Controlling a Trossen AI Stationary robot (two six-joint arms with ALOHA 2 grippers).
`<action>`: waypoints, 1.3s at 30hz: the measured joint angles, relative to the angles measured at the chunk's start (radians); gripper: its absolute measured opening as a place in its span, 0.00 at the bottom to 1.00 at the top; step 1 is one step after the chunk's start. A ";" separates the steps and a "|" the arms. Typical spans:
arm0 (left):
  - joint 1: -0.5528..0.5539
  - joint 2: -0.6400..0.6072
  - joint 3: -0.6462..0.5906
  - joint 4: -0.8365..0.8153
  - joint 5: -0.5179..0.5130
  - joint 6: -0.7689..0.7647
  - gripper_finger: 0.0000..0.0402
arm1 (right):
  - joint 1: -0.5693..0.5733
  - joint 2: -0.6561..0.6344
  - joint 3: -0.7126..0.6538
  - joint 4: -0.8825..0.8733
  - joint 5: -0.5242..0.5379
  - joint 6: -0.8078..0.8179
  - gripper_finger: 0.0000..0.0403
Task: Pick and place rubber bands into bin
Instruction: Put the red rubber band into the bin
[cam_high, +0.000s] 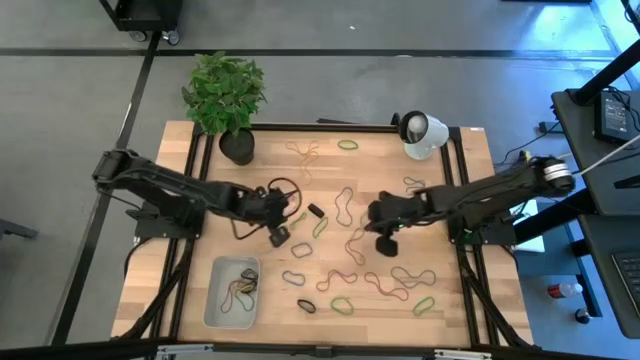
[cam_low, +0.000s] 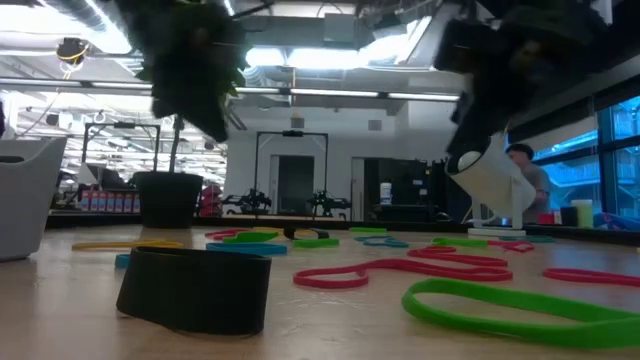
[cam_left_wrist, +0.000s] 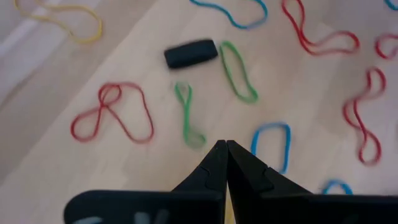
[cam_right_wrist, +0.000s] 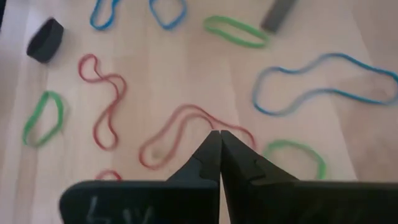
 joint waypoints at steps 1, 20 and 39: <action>0.010 0.024 0.022 -0.002 -0.001 0.006 0.00 | -0.006 -0.028 -0.029 0.006 -0.002 -0.011 0.02; 0.153 0.238 0.219 -0.007 0.002 0.050 0.01 | -0.062 -0.161 -0.264 0.161 -0.198 0.014 0.02; 0.269 0.347 0.209 -0.050 0.110 0.091 0.09 | -0.098 -0.167 -0.264 0.152 -0.243 -0.039 0.02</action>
